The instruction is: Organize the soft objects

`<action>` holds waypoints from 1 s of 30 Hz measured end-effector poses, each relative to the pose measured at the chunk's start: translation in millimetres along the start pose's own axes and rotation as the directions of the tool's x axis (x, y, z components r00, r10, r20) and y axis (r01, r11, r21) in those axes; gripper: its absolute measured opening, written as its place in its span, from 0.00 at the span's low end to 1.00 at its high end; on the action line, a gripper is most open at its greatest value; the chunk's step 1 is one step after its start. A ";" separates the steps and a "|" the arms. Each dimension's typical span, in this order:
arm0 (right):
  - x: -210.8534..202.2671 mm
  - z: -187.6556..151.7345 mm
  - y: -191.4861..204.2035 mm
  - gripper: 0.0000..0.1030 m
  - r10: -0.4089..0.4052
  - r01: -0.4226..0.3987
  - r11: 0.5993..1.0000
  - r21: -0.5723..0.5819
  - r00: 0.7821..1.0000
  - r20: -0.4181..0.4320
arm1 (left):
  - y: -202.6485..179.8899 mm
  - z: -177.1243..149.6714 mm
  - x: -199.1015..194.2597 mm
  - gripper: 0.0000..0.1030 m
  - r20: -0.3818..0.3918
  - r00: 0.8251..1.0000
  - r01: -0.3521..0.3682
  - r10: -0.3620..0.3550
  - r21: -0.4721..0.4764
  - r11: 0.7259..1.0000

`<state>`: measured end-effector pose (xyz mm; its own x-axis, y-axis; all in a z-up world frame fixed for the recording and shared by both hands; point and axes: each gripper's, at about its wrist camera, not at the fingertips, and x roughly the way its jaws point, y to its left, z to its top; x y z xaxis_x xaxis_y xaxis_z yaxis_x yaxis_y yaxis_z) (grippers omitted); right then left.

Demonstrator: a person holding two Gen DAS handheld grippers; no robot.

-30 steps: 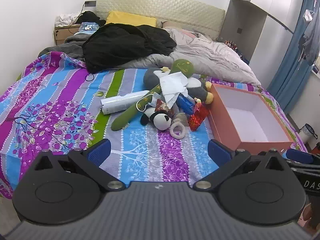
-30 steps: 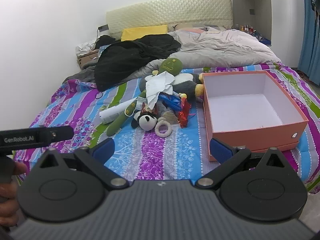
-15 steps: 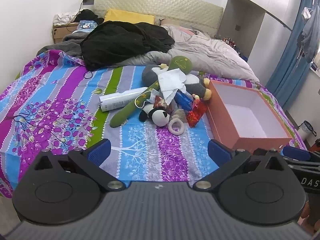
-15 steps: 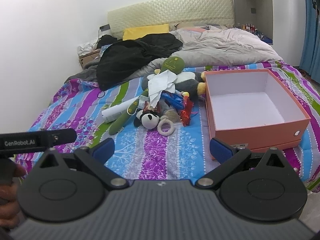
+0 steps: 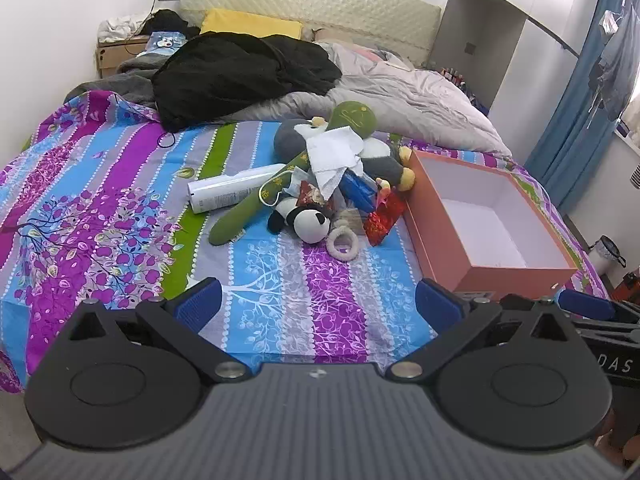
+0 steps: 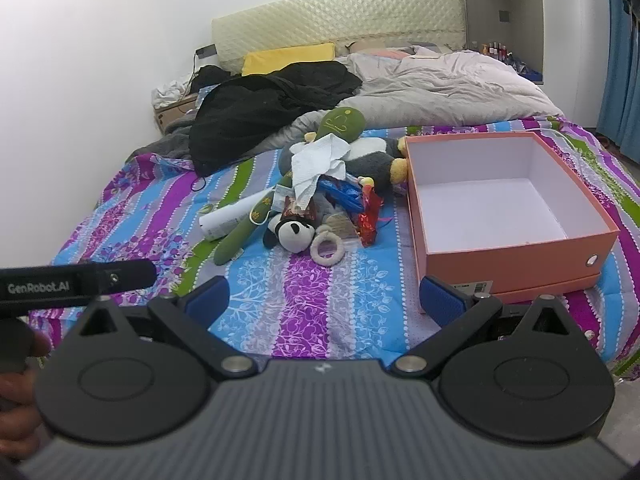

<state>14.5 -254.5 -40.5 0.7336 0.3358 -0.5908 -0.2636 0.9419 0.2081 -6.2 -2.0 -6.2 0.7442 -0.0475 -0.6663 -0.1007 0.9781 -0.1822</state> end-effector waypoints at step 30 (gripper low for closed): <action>13.2 -11.4 2.3 1.00 0.024 -0.022 0.999 0.039 0.999 -0.045 | 8.6 -7.6 13.2 1.00 -0.022 1.000 -0.011 0.011 0.006 1.000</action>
<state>16.4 -248.0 -56.7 0.6983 0.3580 -0.6199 -0.2550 0.9336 0.2519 -2.2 4.3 -22.0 0.7285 -0.0408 -0.6838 -0.1050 0.9798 -0.1703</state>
